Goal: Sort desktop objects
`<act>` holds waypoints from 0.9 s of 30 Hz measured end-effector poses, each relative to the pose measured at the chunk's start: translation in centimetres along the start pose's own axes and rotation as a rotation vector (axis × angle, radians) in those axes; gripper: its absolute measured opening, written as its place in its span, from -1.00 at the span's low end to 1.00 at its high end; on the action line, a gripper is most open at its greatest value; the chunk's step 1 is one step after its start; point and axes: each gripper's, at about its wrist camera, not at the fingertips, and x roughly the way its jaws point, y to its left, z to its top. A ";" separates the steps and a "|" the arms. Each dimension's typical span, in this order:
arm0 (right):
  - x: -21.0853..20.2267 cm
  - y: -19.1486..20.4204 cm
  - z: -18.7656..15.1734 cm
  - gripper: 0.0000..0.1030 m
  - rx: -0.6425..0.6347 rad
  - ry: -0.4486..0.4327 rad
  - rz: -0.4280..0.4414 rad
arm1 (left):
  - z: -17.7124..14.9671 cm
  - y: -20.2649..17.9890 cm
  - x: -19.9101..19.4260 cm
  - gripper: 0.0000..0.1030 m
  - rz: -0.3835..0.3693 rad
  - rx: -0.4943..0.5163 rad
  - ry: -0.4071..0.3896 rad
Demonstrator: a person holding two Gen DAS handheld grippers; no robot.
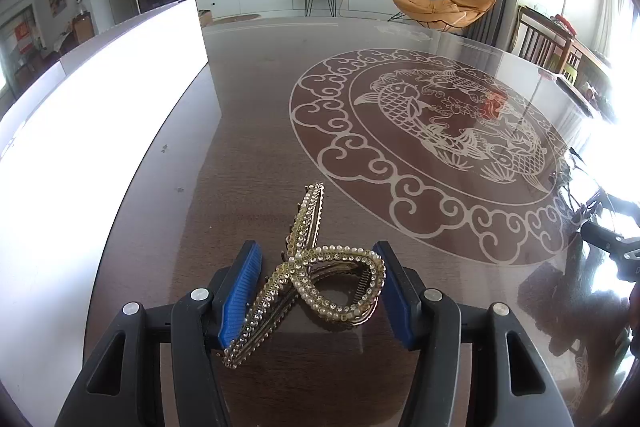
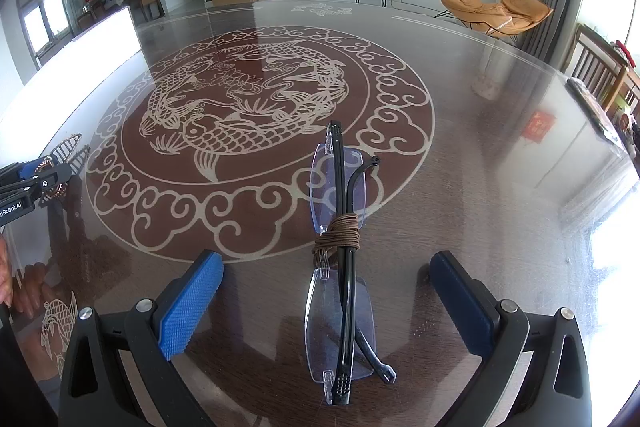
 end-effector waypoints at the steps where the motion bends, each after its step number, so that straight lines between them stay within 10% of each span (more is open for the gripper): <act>1: 0.0 0.0 0.0 1.00 0.000 0.000 0.000 | 0.0 0.0 0.0 0.11 0.000 0.000 0.000; 27: 0.0 0.0 0.0 1.00 -0.001 0.000 0.000 | -0.1 0.1 -0.1 0.11 0.000 -0.001 0.000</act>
